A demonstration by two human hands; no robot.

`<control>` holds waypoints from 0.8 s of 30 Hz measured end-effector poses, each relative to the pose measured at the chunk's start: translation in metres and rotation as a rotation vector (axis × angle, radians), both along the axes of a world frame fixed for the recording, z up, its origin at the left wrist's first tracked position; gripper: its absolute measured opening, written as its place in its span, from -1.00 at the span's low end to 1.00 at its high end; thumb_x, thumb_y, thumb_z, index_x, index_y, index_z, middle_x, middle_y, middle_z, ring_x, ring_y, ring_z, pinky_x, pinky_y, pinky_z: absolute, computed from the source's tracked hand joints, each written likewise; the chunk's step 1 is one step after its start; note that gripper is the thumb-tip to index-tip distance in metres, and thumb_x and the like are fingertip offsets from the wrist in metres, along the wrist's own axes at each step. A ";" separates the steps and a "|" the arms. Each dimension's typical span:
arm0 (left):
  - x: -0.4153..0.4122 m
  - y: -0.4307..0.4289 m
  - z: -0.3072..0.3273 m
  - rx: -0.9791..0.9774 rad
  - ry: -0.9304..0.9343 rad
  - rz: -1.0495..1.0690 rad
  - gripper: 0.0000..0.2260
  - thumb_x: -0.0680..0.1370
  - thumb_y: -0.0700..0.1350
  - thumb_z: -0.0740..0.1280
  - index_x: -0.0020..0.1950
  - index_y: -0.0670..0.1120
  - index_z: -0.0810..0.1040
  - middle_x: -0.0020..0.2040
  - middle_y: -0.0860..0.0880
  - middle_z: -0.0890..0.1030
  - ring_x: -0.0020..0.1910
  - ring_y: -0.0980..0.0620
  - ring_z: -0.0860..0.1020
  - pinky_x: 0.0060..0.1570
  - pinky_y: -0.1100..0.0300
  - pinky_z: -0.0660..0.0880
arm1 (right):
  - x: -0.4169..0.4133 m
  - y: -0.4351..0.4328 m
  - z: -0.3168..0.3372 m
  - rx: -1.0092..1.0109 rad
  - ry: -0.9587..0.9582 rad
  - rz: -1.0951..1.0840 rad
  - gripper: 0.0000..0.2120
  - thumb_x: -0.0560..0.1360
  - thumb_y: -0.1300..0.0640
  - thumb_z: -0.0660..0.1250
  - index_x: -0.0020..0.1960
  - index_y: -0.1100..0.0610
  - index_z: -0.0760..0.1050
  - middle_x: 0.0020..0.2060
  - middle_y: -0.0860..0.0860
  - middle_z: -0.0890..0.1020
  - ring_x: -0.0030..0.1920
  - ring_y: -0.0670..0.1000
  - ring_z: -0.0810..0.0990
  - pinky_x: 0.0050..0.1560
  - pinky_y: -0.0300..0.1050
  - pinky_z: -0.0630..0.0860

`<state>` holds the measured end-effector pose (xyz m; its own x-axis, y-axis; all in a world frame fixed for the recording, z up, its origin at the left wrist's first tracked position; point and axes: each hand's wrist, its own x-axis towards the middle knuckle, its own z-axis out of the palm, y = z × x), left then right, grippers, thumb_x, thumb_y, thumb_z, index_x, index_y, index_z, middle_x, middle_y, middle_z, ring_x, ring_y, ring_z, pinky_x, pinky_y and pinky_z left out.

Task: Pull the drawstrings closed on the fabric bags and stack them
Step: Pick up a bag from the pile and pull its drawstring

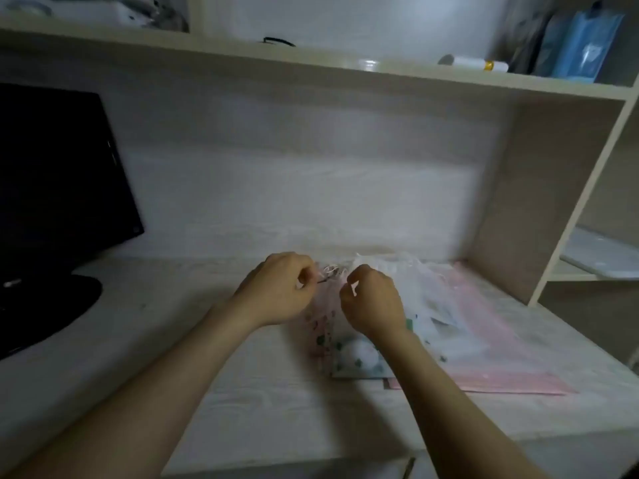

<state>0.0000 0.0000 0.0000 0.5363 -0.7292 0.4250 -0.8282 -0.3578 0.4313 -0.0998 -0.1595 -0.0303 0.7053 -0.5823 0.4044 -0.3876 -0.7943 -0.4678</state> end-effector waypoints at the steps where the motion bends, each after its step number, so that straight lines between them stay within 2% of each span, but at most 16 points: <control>1: 0.004 -0.003 -0.003 0.010 0.005 -0.003 -0.87 0.61 -0.09 0.33 0.04 0.06 0.68 -0.07 0.17 0.57 -0.12 0.18 0.56 -0.11 0.17 0.53 | 0.006 -0.001 -0.003 -0.017 0.035 -0.032 -0.79 0.58 0.06 0.28 0.11 0.15 0.54 -0.01 0.10 0.64 -0.03 0.16 0.59 0.00 0.03 0.57; 3: 0.014 -0.008 -0.011 0.008 0.014 -0.002 -0.88 0.62 -0.08 0.34 0.03 0.05 0.67 -0.06 0.13 0.57 -0.13 0.16 0.56 -0.11 0.16 0.52 | 0.017 -0.002 -0.009 -0.048 0.108 -0.102 -0.75 0.58 -0.02 0.27 0.13 0.14 0.51 0.03 0.09 0.57 0.07 0.19 0.55 0.09 0.03 0.49; 6: 0.030 -0.019 -0.023 0.018 0.053 -0.018 -0.90 0.63 -0.06 0.35 0.01 0.04 0.67 -0.03 0.08 0.59 -0.12 0.10 0.58 -0.04 0.08 0.58 | 0.034 -0.003 -0.017 -0.050 0.198 -0.175 -0.79 0.55 -0.03 0.26 0.00 0.12 0.47 -0.02 0.09 0.49 0.12 0.22 0.46 0.14 0.07 0.37; 11: 0.054 -0.029 -0.041 -0.038 0.056 -0.031 -0.85 0.62 -0.14 0.33 0.06 0.07 0.66 0.04 0.09 0.56 -0.09 0.13 0.57 -0.03 0.09 0.57 | 0.060 -0.008 -0.027 -0.069 0.109 -0.187 -0.80 0.56 0.08 0.24 0.11 0.07 0.57 0.05 0.10 0.54 0.09 0.20 0.42 0.02 0.04 0.27; 16: 0.080 -0.022 -0.061 -0.205 0.111 0.062 -0.78 0.64 -0.16 0.29 0.26 0.05 0.50 0.19 0.06 0.47 0.04 0.13 0.54 0.10 0.07 0.55 | 0.088 -0.004 -0.028 0.083 -0.203 0.243 -0.86 0.61 0.13 0.22 0.12 0.00 0.51 0.01 0.06 0.57 0.05 0.05 0.47 0.04 -0.01 0.47; 19: 0.096 -0.010 -0.069 -0.312 0.289 0.146 -0.68 0.68 -0.16 0.21 0.42 0.04 0.46 0.34 0.08 0.48 0.14 0.15 0.52 0.20 0.18 0.46 | 0.100 0.012 -0.020 0.109 -0.290 0.417 -0.86 0.64 0.18 0.23 0.13 0.01 0.50 0.05 0.03 0.52 0.02 -0.11 0.49 -0.01 -0.35 0.42; 21: 0.106 -0.001 -0.076 -0.380 0.397 0.164 -0.68 0.69 -0.13 0.19 0.43 0.08 0.48 0.37 0.13 0.52 0.24 0.15 0.51 0.23 0.21 0.41 | 0.109 0.018 -0.015 0.141 -0.322 0.494 -0.85 0.65 0.20 0.24 0.13 0.01 0.52 0.07 0.00 0.49 -0.03 -0.20 0.50 -0.03 -0.44 0.39; 22: 0.112 0.004 -0.079 -0.431 0.461 0.154 -0.71 0.69 -0.07 0.20 0.39 0.10 0.52 0.34 0.14 0.57 0.24 0.15 0.54 0.22 0.18 0.45 | 0.116 0.022 -0.014 0.154 -0.316 0.533 -0.85 0.66 0.19 0.24 0.13 0.00 0.53 0.07 -0.02 0.48 -0.05 -0.20 0.51 -0.02 -0.43 0.40; 24: 0.118 0.010 -0.081 -0.559 0.637 0.120 -0.75 0.65 0.05 0.24 0.24 0.05 0.63 0.16 0.07 0.71 0.12 0.10 0.65 0.11 0.09 0.55 | 0.130 0.025 -0.018 0.182 -0.299 0.596 -0.87 0.68 0.15 0.24 0.12 -0.03 0.53 0.06 -0.09 0.47 -0.02 -0.06 0.58 0.03 -0.25 0.49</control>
